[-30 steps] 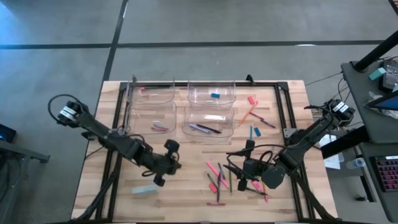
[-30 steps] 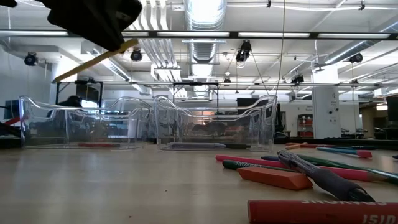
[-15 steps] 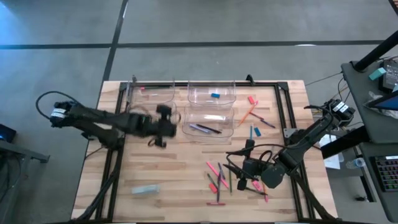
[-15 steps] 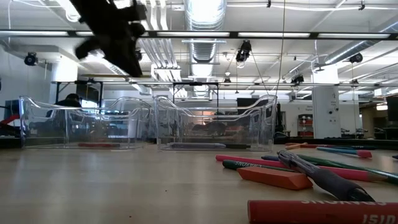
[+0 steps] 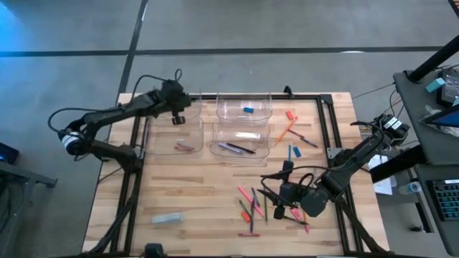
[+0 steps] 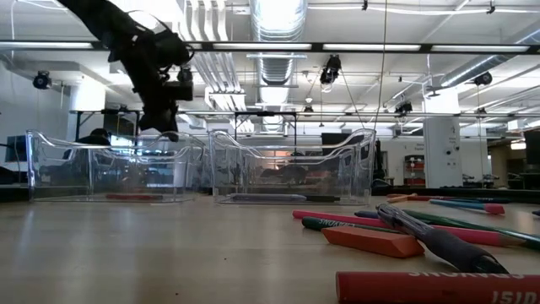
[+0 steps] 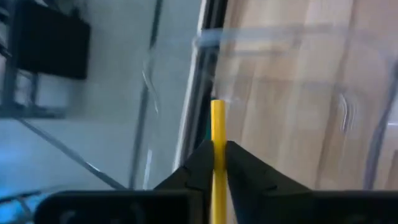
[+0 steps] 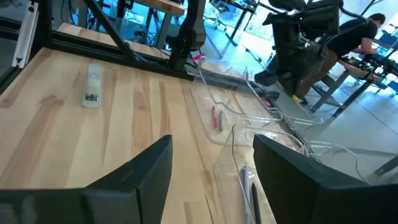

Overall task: Sort crayons/erasers/pens/pencils in bins
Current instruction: Put the yellow pencil into the top left transparent bin, then put the purple pen into the bottom right transparent bin

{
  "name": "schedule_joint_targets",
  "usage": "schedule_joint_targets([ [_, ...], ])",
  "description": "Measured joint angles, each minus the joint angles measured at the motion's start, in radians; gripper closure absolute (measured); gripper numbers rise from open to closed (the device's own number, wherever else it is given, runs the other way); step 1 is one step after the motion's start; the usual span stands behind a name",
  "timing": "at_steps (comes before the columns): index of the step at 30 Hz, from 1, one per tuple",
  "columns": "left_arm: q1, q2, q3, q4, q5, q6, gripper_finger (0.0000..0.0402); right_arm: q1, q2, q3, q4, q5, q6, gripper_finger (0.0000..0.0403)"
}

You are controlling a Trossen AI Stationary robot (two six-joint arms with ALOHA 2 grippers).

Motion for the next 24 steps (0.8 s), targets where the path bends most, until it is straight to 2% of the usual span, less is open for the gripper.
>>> schedule_joint_targets([
  [4,0.032,0.003,0.0,0.002,-0.024,-0.022,0.03,-0.006,0.0,0.0,0.0,0.0,-0.005,0.0189],
  [7,0.021,0.002,0.008,-0.001,-0.124,-0.038,0.0247,-0.019,0.0,-0.001,0.002,0.0,-0.004,0.0189],
  [10,-0.01,-0.014,0.037,-0.025,-0.185,-0.14,0.0211,-0.033,0.007,-0.001,0.002,0.0,0.02,0.0189],
  [12,-0.041,-0.054,0.048,-0.039,-0.106,-0.208,0.0203,-0.037,0.017,-0.002,0.001,-0.011,0.032,0.0189],
  [15,-0.101,-0.14,0.049,-0.017,0.159,-0.274,0.0206,-0.039,0.033,-0.002,0.001,-0.076,0.033,0.0189],
  [17,-0.157,-0.208,0.044,0.016,0.284,-0.334,0.0217,-0.039,0.045,-0.002,0.002,-0.135,0.036,0.0189],
  [21,-0.304,-0.348,0.002,0.089,0.311,-0.481,0.0247,-0.039,0.06,-0.002,-0.013,-0.206,0.082,0.0189],
  [24,-0.451,-0.435,-0.063,0.188,0.313,-0.581,0.0271,-0.039,0.071,-0.002,-0.057,-0.221,0.144,0.0189],
])
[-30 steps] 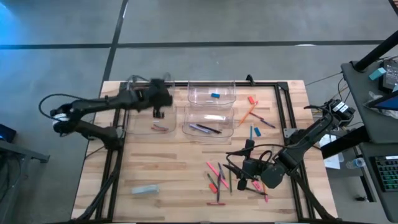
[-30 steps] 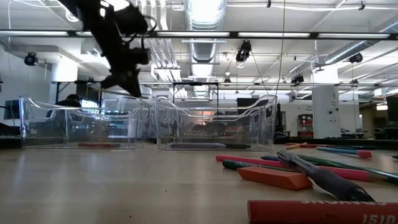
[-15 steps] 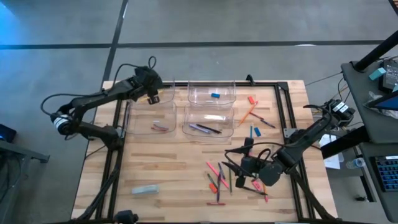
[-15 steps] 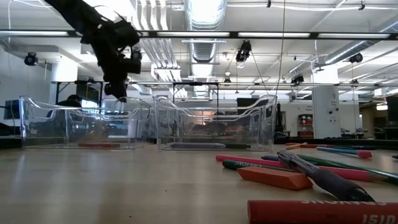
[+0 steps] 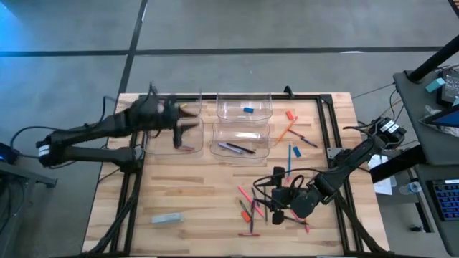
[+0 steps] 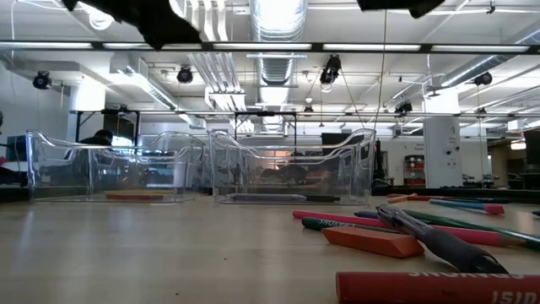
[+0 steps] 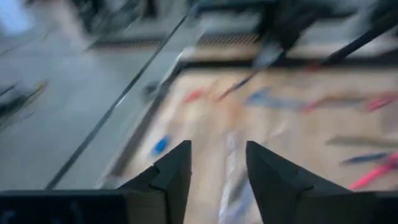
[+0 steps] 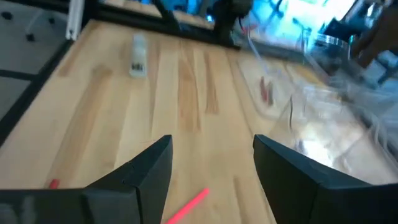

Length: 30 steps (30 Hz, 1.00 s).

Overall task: Sort crayons/erasers/pens/pencils in bins
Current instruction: Put the purple pen into the bottom right transparent bin

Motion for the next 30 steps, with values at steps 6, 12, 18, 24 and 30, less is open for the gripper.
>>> schedule_joint_targets([
  [6,-0.309,-0.066,-0.251,0.477,-0.02,-0.068,0.0312,0.0,0.054,-0.001,-0.083,0.0,0.132,0.0189],
  [12,-0.454,0.017,-0.447,0.964,-0.058,-0.067,0.0338,-0.003,0.11,-0.001,-0.103,-0.095,0.25,0.0189],
  [18,-0.458,0.079,-0.463,1.055,-0.067,-0.068,0.0345,-0.013,0.165,-0.001,-0.101,-0.128,0.439,0.0189],
  [24,-0.458,0.107,-0.45,1.057,-0.07,-0.064,0.0345,-0.038,0.205,0.0,-0.117,-0.144,0.606,0.0189],
  [30,-0.458,0.11,-0.451,1.055,-0.07,-0.062,0.0345,-0.089,0.209,0.0,-0.157,-0.197,0.783,0.0188],
])
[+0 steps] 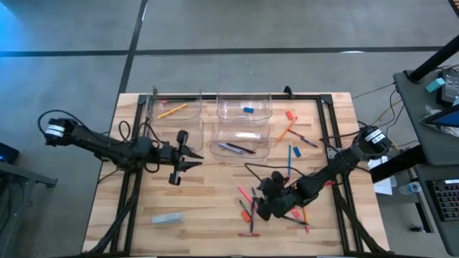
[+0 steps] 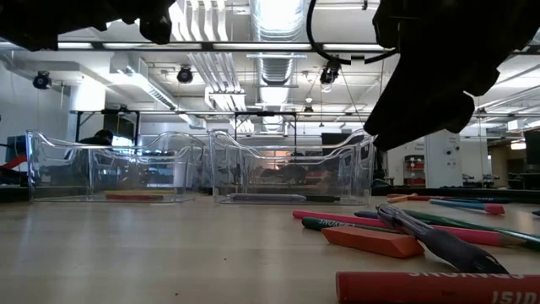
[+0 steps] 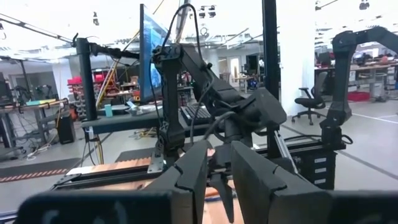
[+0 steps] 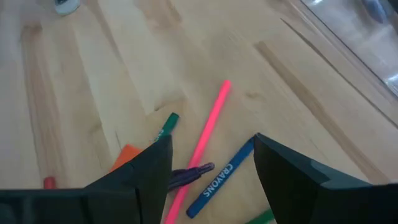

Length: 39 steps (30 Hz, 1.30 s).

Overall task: Sort crayons/erasers/pens/pencils in bins
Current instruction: Put the purple pen into the bottom right transparent bin

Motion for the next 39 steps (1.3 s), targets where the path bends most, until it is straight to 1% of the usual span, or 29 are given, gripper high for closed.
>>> schedule_joint_targets([
  [3,0.0,0.002,0.0,0.001,0.0,-0.001,0.0345,-0.014,0.001,0.0,0.003,-0.002,0.036,0.0188],
  [11,0.0,0.003,-0.004,-0.001,0.0,-0.007,0.0345,-0.022,0.028,0.0,0.009,-0.018,0.054,0.0188],
  [18,0.0,0.005,-0.004,0.0,0.0,-0.007,0.0345,-0.022,0.121,0.031,0.016,-0.13,0.078,0.0188],
  [21,0.0,0.005,-0.004,0.0,-0.004,-0.008,0.0345,-0.022,0.154,0.065,0.01,-0.154,0.084,0.0188],
  [25,0.0,0.005,-0.004,0.0,-0.004,-0.009,0.0345,-0.022,0.177,0.103,0.005,-0.163,0.123,0.0188],
  [30,0.0,0.006,-0.004,-0.001,-0.007,-0.009,0.0345,-0.022,0.213,0.13,-0.004,-0.173,0.135,0.0188],
  [35,0.0,0.006,-0.006,-0.002,-0.007,-0.009,0.0345,-0.029,0.24,0.135,-0.001,-0.207,0.154,0.0188],
  [39,0.0,0.006,-0.006,-0.003,-0.007,-0.009,0.0345,-0.033,0.245,0.134,-0.001,-0.205,0.157,0.019],
])
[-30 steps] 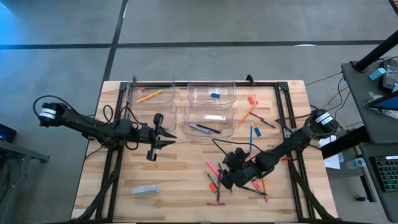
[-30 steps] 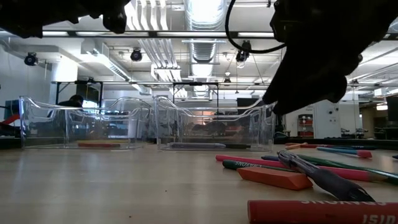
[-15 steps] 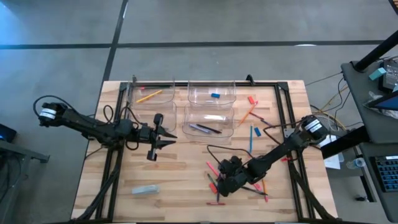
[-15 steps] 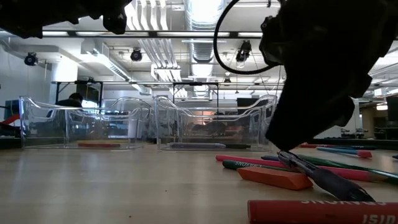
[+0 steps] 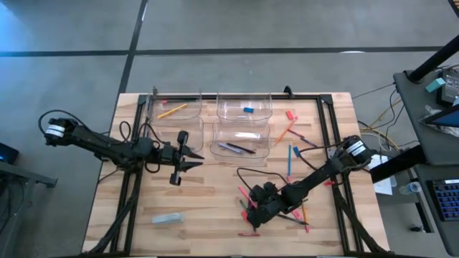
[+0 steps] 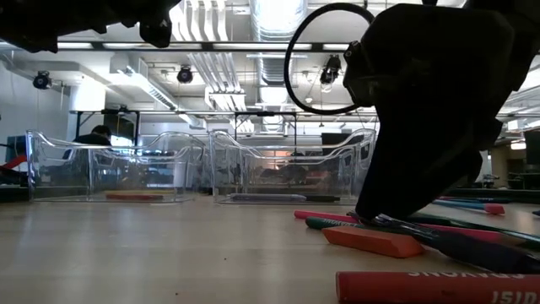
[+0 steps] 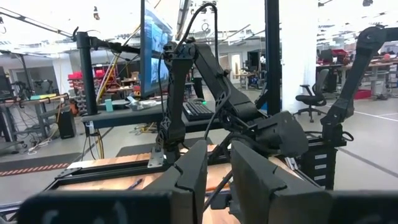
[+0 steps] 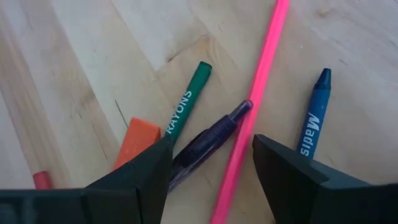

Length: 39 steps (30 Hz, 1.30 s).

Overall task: Sort crayons/erasers/pens/pencils in bins
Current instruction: Put the purple pen into the bottom right transparent bin

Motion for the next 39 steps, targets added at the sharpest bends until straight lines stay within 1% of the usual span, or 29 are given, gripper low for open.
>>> schedule_joint_targets([
  [2,0.0,0.0,0.0,0.0,0.0,0.0,0.0345,-0.002,0.0,0.0,-0.003,-0.001,0.0,0.0196],
  [5,0.0,0.0,0.0,0.001,0.0,0.0,0.0345,-0.005,0.0,0.0,-0.012,0.0,0.0,0.0219],
  [14,0.0,0.0,0.0,0.002,0.0,0.0,0.0345,-0.015,0.002,-0.002,-0.023,0.0,-0.006,0.0322],
  [19,0.0,0.002,0.0,0.002,0.0,-0.001,0.0345,-0.019,0.0,-0.002,-0.017,-0.002,-0.01,0.0364],
  [25,0.0,0.002,0.0,0.002,0.0,-0.001,0.0345,-0.019,-0.023,0.008,-0.035,-0.015,-0.048,0.0373],
  [30,0.0,0.002,0.0,0.002,0.0,-0.001,0.0345,-0.033,-0.086,0.033,-0.031,0.002,-0.146,0.0375],
  [34,0.0,0.002,0.0,0.003,0.0,-0.001,0.0345,-0.079,-0.161,0.041,-0.032,0.042,-0.26,0.0376],
  [39,0.0,0.002,0.0,0.003,0.0,-0.001,0.0345,-0.187,-0.264,0.061,-0.056,0.073,-0.434,0.0376],
])
